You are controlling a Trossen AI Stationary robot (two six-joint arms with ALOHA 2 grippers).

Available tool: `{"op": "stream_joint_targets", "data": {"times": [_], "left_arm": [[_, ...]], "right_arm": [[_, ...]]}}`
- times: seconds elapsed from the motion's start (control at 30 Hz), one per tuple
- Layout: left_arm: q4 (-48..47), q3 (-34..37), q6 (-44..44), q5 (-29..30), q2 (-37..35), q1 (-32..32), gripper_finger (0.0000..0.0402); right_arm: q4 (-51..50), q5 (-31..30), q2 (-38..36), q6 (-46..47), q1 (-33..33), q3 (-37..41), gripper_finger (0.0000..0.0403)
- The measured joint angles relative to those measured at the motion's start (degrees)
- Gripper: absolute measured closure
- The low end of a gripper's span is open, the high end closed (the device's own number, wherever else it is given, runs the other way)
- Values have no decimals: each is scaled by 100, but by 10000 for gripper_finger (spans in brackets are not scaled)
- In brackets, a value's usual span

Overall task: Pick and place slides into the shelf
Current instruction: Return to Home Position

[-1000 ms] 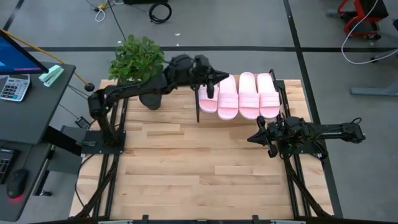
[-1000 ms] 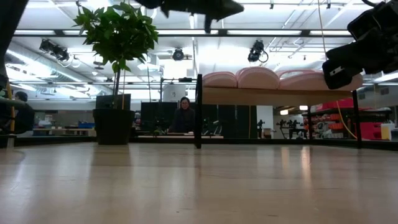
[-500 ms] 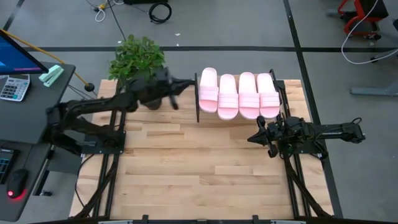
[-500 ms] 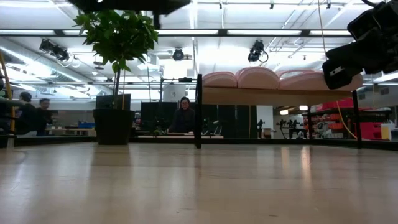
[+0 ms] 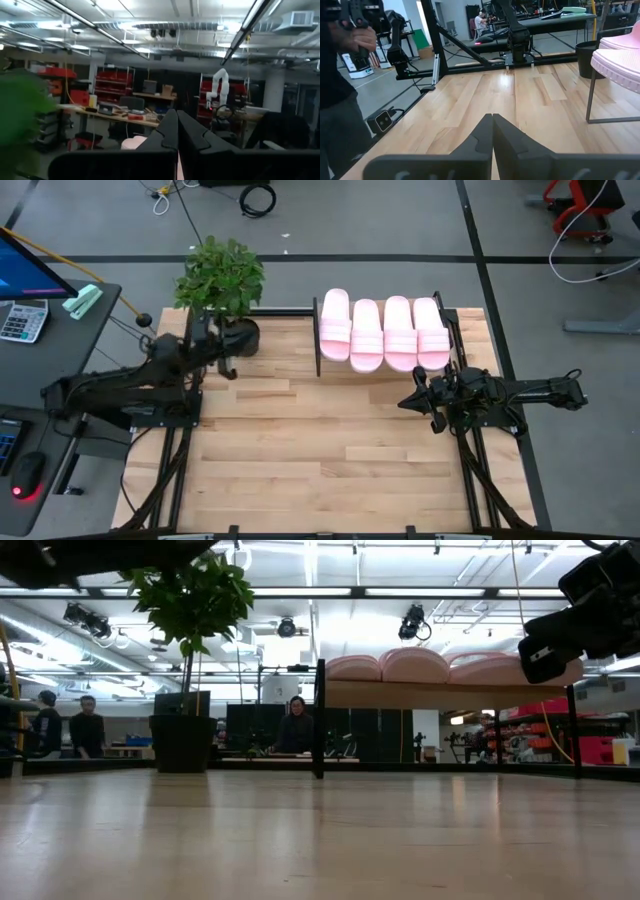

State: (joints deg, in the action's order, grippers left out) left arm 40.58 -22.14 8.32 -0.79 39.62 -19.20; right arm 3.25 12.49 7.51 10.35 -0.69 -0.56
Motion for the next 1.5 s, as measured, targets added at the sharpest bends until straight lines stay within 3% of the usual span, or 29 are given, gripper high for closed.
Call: {"op": "stream_joint_targets", "data": {"times": [0.3,0.6,1.1,1.5], "left_arm": [[-7,1098,-213,556,-1475,0,401],[-5,1734,-299,1153,-2238,7,401],[-42,2160,201,1448,-2597,137,401],[-551,2160,-152,1404,-2593,1574,401]], "right_arm": [[0,0,0,0,0,0,389],[0,0,0,0,0,0,389],[-1,0,0,0,0,0,389],[-3,0,0,0,2,0,389]]}}
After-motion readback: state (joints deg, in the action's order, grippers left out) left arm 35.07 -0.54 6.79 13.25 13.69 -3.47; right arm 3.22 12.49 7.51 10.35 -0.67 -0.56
